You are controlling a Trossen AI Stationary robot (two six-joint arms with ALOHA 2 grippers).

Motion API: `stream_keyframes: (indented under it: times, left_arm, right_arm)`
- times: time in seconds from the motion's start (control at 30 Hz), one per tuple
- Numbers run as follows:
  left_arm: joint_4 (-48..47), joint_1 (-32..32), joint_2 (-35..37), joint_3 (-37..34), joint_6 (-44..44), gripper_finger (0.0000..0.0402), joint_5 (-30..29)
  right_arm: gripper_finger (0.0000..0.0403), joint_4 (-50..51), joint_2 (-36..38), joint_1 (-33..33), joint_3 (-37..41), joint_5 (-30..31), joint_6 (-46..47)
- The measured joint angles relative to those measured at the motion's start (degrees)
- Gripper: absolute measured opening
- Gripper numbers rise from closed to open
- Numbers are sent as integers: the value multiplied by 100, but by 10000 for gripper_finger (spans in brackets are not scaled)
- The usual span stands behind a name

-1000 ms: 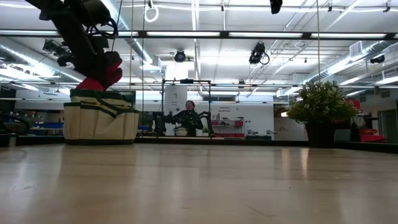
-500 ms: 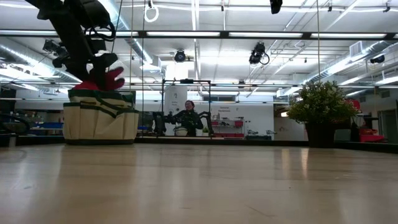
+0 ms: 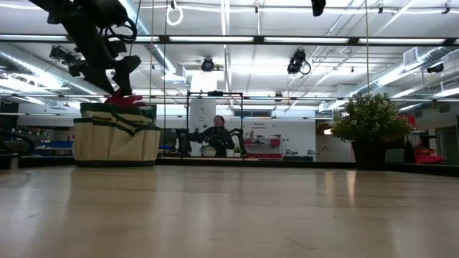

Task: Pick & Place Garden tools in Gardening bag
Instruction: Put the red glove into the gardening bag, then return to Home Position

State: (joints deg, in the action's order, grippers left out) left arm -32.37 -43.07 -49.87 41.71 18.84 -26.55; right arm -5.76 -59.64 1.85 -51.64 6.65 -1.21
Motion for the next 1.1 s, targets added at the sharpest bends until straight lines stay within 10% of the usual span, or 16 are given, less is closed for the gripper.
stream_keyframes:
  times: [0.4, 1.1]
  left_arm:
    - [726, 159, 0, 0, 6, 220, 1364]
    - [2872, 1503, 0, 0, -337, 47, 2762]
  right_arm:
    - [0, 0, 0, -2, 0, 1, 39]
    - [2, 258, 379, -2, 2, -4, 96]
